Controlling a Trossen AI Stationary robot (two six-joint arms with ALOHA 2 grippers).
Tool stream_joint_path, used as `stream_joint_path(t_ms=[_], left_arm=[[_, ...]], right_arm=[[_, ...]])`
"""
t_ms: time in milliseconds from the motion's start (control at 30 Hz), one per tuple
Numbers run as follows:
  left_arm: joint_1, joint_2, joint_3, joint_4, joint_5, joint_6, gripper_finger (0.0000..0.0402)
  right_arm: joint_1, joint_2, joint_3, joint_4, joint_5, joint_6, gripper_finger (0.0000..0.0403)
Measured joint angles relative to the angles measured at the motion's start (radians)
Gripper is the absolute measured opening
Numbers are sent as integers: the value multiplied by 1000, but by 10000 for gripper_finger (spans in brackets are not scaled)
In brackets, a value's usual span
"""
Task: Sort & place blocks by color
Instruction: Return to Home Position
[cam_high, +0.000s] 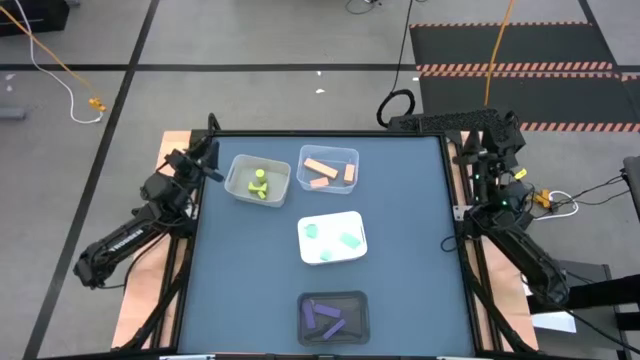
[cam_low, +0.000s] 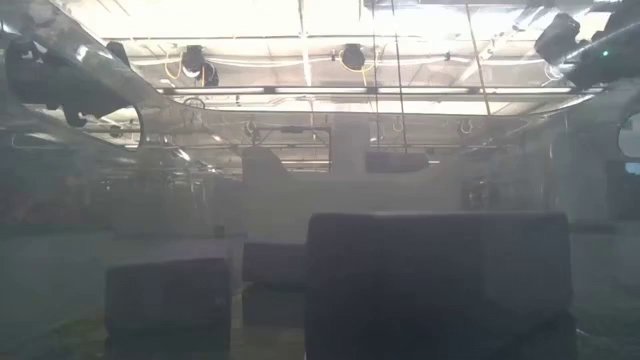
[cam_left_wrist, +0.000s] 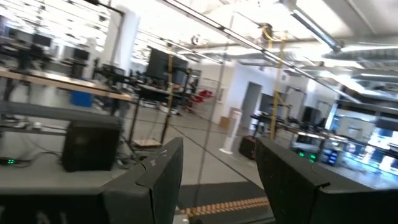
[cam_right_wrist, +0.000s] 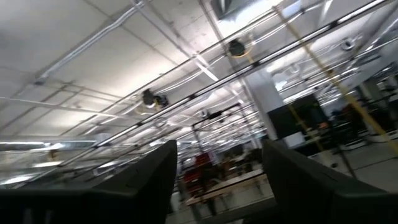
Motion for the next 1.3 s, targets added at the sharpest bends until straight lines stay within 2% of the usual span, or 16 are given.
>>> stream_joint_path(t_ms=[200, 367, 1300], left_arm=[[89, 0, 0, 0, 0, 0, 200], [130, 0, 0, 0, 0, 0, 200], [132, 0, 0, 0, 0, 0, 200]], right_arm=[[-135, 0, 0, 0, 0, 0, 226], [-196, 0, 0, 0, 0, 0, 226], [-205, 1, 0, 0, 0, 0, 226]])
